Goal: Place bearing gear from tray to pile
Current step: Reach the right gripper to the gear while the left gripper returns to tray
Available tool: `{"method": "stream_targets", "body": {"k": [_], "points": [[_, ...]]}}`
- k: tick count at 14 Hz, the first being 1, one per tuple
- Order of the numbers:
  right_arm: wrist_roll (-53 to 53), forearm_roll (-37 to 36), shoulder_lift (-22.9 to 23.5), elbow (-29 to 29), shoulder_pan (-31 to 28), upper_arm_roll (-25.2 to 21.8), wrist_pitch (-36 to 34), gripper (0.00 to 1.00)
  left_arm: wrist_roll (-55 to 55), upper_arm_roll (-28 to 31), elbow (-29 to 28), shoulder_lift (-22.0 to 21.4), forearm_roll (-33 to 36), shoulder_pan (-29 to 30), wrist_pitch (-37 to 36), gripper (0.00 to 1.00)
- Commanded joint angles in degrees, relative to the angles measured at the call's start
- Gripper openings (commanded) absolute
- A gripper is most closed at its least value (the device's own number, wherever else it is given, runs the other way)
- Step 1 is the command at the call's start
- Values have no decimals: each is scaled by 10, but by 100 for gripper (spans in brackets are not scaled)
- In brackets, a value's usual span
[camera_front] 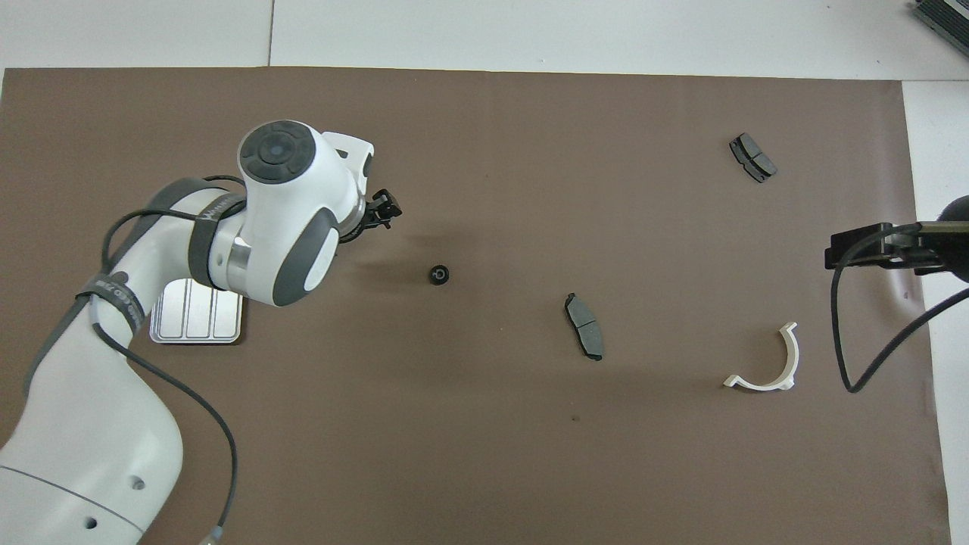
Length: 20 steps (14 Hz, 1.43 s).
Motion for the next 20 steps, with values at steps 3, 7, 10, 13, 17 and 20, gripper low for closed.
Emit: {"method": "stream_targets", "body": {"k": [3, 7, 10, 13, 17, 20], "points": [[59, 10, 37, -12, 56, 10, 51, 100, 249, -11, 1, -8, -3, 121, -48, 100], [139, 10, 94, -2, 136, 10, 119, 100, 380, -8, -31, -25, -5, 167, -74, 96], [196, 9, 130, 3, 179, 10, 165, 100, 426, -9, -55, -36, -6, 190, -71, 91], [288, 7, 208, 41, 232, 10, 223, 100, 445, -8, -86, -48, -6, 202, -53, 87], [359, 4, 266, 42, 286, 10, 314, 100, 445, -7, -131, -58, -6, 208, -7, 81], [387, -10, 319, 46, 333, 10, 371, 100, 443, -7, -135, -57, -6, 210, 9, 76]]}}
